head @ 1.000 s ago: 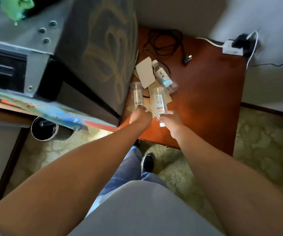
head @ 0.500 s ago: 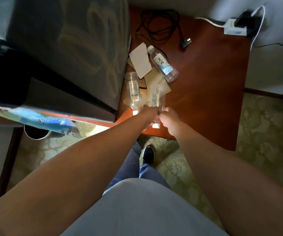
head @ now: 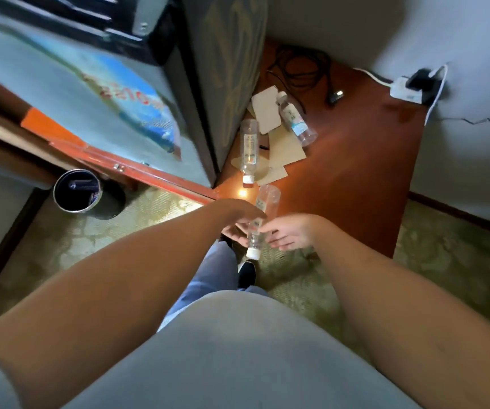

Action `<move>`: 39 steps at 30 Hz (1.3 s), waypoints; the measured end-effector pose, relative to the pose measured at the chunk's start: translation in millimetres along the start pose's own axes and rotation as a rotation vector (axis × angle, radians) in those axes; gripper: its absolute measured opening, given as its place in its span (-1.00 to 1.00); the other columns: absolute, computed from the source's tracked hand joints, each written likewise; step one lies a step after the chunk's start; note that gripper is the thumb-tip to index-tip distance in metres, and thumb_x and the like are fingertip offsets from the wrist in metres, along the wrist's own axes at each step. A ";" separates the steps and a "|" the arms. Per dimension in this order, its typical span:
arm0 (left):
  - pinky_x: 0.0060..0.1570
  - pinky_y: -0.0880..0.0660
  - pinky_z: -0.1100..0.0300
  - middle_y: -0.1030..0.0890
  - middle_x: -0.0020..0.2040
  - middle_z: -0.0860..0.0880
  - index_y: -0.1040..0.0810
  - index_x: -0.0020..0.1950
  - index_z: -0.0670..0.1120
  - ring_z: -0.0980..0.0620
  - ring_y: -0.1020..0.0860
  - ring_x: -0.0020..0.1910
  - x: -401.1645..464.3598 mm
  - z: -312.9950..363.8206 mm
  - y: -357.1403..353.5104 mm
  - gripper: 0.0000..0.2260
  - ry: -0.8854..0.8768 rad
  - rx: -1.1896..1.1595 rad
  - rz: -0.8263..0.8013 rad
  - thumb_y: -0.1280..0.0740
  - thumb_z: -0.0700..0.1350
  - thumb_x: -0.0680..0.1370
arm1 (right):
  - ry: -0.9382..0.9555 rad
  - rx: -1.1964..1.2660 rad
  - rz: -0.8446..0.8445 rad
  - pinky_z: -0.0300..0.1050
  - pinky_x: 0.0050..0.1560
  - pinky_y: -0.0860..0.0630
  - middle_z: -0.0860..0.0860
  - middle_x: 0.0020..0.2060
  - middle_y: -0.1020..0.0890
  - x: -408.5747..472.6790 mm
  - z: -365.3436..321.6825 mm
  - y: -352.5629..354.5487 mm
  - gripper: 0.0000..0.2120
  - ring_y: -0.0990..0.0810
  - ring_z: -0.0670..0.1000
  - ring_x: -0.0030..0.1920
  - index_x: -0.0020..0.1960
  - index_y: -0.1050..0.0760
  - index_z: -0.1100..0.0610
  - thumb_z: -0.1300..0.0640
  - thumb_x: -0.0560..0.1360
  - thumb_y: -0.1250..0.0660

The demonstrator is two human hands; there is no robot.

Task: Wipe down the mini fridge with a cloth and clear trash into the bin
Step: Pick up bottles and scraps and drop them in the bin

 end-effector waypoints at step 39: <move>0.09 -0.57 0.10 -0.56 0.02 -0.09 -0.50 0.32 -0.17 -0.05 -0.57 -0.15 -5.5 -388.4 414.9 -0.68 0.040 -1.294 0.177 -0.29 -0.05 0.61 | 0.080 -0.520 0.097 -0.03 -0.17 -0.55 0.08 -0.13 -0.64 222.7 -362.4 -450.2 -0.81 -0.62 0.05 -0.20 -0.03 -0.47 0.04 0.02 0.48 -0.46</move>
Point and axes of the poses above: each hand's wrist, its own x-axis towards the middle knuckle, its own y-axis out of the back of the hand, z = x × y, the point moved 1 cm from there along x, towards the middle knuckle
